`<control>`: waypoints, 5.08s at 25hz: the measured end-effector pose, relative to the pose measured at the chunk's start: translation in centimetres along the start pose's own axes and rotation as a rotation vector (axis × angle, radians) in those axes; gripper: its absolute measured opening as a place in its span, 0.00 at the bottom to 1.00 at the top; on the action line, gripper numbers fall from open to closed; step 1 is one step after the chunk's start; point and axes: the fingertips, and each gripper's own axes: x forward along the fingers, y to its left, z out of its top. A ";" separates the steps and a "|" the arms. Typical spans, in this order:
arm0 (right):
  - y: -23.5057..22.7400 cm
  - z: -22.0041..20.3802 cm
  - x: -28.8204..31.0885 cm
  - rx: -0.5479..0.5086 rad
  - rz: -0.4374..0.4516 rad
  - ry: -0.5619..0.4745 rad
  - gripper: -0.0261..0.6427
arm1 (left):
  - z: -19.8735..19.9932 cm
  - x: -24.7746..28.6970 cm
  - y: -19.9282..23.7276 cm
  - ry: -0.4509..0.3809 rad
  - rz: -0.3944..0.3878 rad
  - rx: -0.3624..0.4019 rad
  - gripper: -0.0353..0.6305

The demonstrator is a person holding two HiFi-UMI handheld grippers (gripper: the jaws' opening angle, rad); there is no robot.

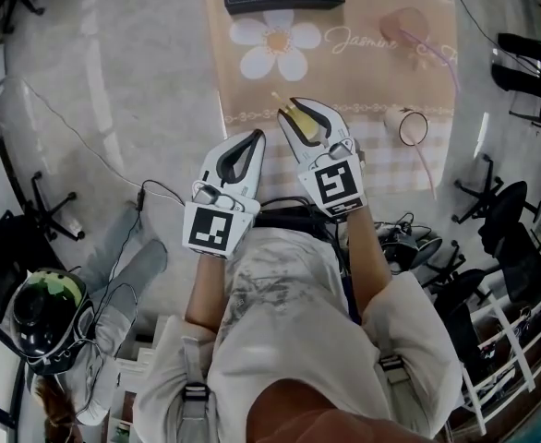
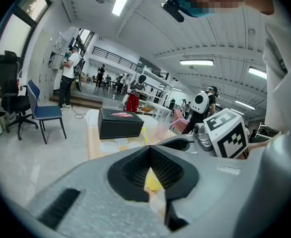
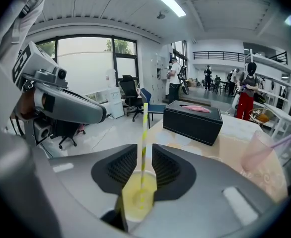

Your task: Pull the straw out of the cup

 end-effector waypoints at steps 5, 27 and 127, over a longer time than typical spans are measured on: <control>0.2 -0.3 0.2 -0.007 -0.002 0.008 0.15 | 0.4 -0.2 0.0 -0.011 0.001 -0.003 0.06; 0.9 0.3 -1.8 -0.005 -0.033 -0.026 0.09 | 0.9 -1.4 -1.4 -0.035 -0.023 0.019 0.06; 8.3 5.0 -21.2 0.106 -0.396 -0.270 0.09 | 4.5 -10.7 -10.9 -0.144 -0.272 0.284 0.06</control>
